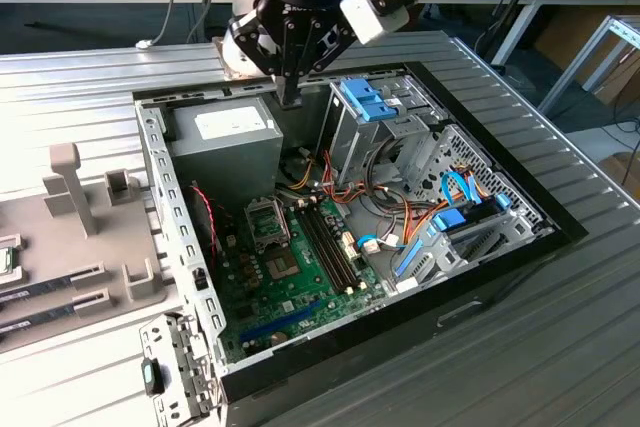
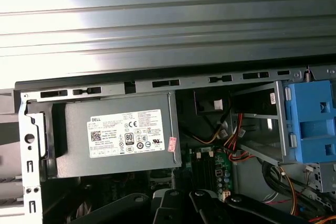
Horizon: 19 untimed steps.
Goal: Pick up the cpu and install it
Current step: 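Reach for the cpu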
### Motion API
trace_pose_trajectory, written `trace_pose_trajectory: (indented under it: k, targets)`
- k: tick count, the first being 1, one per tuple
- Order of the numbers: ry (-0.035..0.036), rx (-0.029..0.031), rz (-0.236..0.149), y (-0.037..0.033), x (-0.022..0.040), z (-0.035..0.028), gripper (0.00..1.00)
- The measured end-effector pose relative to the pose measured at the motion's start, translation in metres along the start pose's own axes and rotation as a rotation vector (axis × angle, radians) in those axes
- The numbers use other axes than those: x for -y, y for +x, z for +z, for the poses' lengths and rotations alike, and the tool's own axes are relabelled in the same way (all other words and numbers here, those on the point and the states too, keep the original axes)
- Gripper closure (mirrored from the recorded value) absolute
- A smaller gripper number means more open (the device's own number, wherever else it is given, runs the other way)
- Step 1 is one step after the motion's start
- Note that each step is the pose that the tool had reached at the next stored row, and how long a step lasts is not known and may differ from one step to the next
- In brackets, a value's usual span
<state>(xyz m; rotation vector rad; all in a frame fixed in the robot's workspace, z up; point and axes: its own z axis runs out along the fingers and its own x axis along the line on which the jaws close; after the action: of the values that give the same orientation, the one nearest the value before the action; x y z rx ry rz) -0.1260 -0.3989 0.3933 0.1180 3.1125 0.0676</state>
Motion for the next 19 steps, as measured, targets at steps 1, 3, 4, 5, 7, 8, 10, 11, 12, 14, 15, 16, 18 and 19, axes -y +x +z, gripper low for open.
trace_pose_trajectory:
  k: [1, 3, 4, 5, 7, 8, 10, 11, 12, 14, 15, 16, 18, 19]
  targets:
    - [0.0, 0.0, 0.0, 0.0002, 0.0, 0.0, 0.9]
    - [0.0, 0.0, 0.0, 0.0003, 0.0, 0.0, 0.9]
    - [0.0, 0.0, 0.0, 0.0007, 0.0, 0.0, 0.9]
    - [0.0, 0.0, 0.0, 0.0012, 0.0001, 0.0, 0.9]
    - [0.0, 0.0, 0.0, 0.0019, 0.0001, 0.0, 0.9]
    - [0.0, -0.0001, 0.0, 0.0022, 0.0002, -0.0001, 0.9]
    - [-0.0004, 0.0, 0.0, 0.0029, 0.0002, -0.0001, 0.9]
    - [-0.0004, 0.0, 0.0, 0.0032, 0.0002, -0.0001, 0.9]
    - [-0.0003, 0.0, 0.0, 0.0034, 0.0003, -0.0001, 0.9]
    - [-0.0003, 0.0, 0.0, 0.004, 0.0003, -0.0001, 0.9]
    - [-0.0003, 0.0, 0.0, 0.0044, 0.0003, -0.0001, 0.9]
    - [-0.0004, 0.0, 0.0, 0.0051, 0.0004, -0.0001, 0.9]
    - [-0.0003, 0.0, 0.0, 0.0057, 0.0004, -0.0001, 0.9]
    - [-0.0004, 0.0, 0.0, 0.0061, 0.0005, -0.0002, 0.9]
